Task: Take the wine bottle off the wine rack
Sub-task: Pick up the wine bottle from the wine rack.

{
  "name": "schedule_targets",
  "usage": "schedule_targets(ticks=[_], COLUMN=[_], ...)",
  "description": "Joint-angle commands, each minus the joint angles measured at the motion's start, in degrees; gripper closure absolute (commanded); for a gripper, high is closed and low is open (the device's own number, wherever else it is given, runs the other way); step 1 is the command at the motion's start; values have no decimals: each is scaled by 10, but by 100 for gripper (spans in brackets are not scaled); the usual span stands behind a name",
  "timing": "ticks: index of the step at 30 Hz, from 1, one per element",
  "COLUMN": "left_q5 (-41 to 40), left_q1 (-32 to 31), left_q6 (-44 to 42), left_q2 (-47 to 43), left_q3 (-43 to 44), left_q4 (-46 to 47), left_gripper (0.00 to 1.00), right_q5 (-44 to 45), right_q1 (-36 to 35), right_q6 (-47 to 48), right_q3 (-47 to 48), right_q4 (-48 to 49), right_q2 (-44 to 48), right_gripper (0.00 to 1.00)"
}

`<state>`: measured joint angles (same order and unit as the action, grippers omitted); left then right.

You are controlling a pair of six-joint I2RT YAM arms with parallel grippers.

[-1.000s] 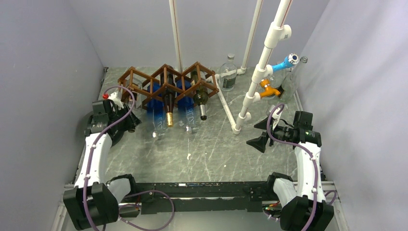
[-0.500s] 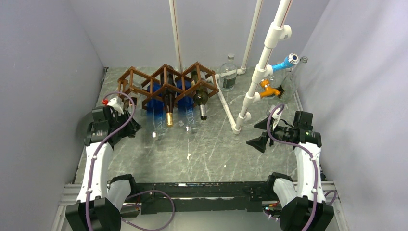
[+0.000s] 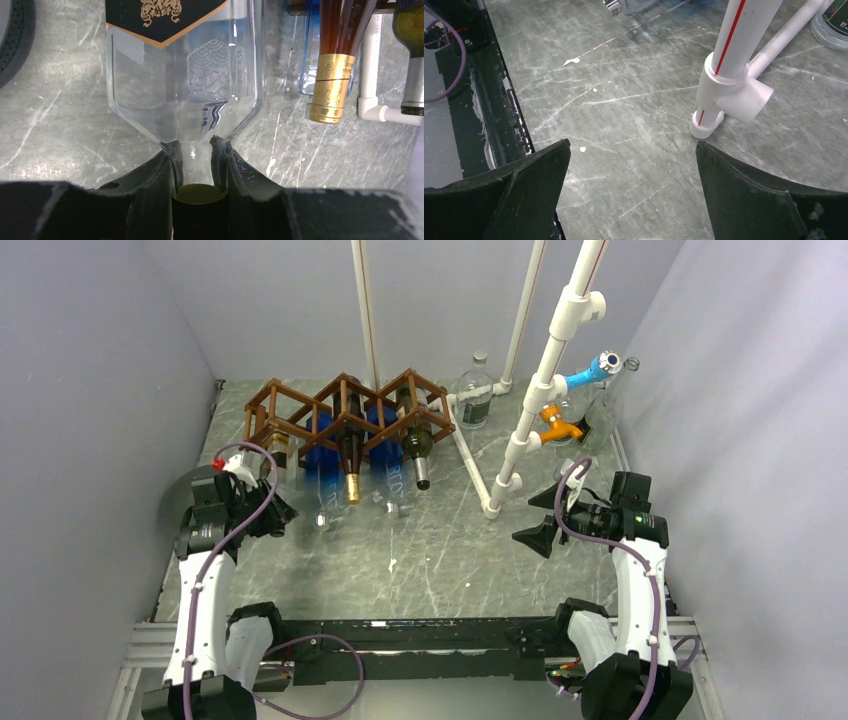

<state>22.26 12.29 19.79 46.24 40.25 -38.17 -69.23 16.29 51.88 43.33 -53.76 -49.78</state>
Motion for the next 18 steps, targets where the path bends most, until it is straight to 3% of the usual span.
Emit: schedule_targets(ticks=[1, 18], left_q5=[30, 57], left_q1=[3, 2], left_q6=[4, 10], left_q2=[-37, -115], left_q3=[9, 6], left_q4=[75, 10], left_gripper=[100, 100], right_q5=[-8, -5], right_q1=[-3, -3], right_q6=[3, -4], right_q3=[-2, -7], right_q4=[17, 26], right_q2=[9, 20], right_gripper=[1, 1])
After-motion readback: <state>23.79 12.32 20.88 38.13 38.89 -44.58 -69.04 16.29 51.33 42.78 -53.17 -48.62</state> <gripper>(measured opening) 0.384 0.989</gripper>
